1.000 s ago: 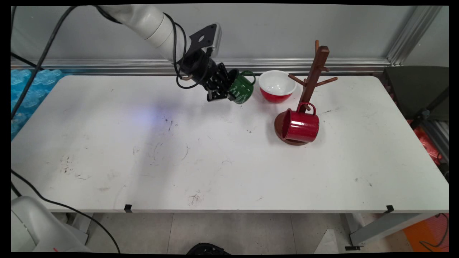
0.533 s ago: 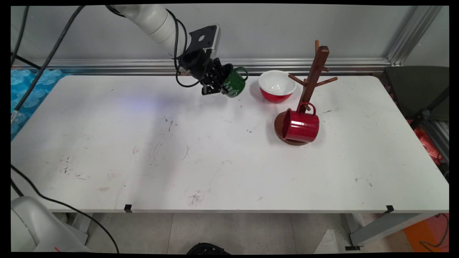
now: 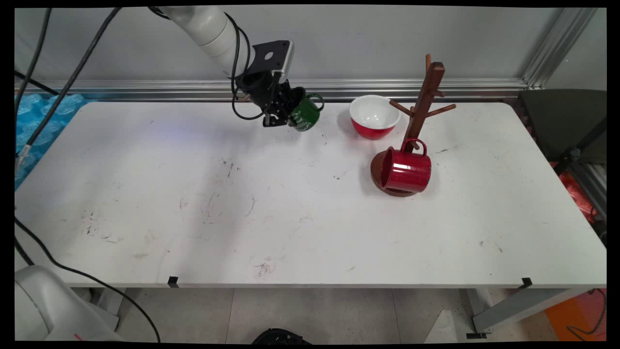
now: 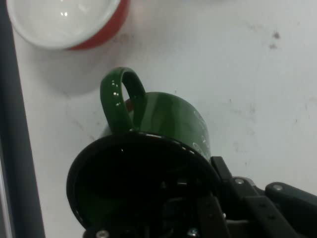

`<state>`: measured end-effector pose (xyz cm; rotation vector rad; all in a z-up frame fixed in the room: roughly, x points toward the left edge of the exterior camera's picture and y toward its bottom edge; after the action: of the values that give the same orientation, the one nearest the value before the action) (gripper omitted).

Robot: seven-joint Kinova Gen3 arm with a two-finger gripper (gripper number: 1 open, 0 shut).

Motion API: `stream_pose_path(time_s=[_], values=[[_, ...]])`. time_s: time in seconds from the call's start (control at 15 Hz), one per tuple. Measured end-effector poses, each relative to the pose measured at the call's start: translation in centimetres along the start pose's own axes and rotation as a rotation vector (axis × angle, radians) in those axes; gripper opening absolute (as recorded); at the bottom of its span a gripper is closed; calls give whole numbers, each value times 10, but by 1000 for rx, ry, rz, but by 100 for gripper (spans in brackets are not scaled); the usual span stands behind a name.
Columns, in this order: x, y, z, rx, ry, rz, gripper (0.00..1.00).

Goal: Place the picked object on the table

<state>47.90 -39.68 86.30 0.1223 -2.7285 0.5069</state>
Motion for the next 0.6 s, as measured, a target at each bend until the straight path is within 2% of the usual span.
stream_pose_path(time_s=[0.6], values=[[-2, -2, -2, -12, -64, 32, 0]])
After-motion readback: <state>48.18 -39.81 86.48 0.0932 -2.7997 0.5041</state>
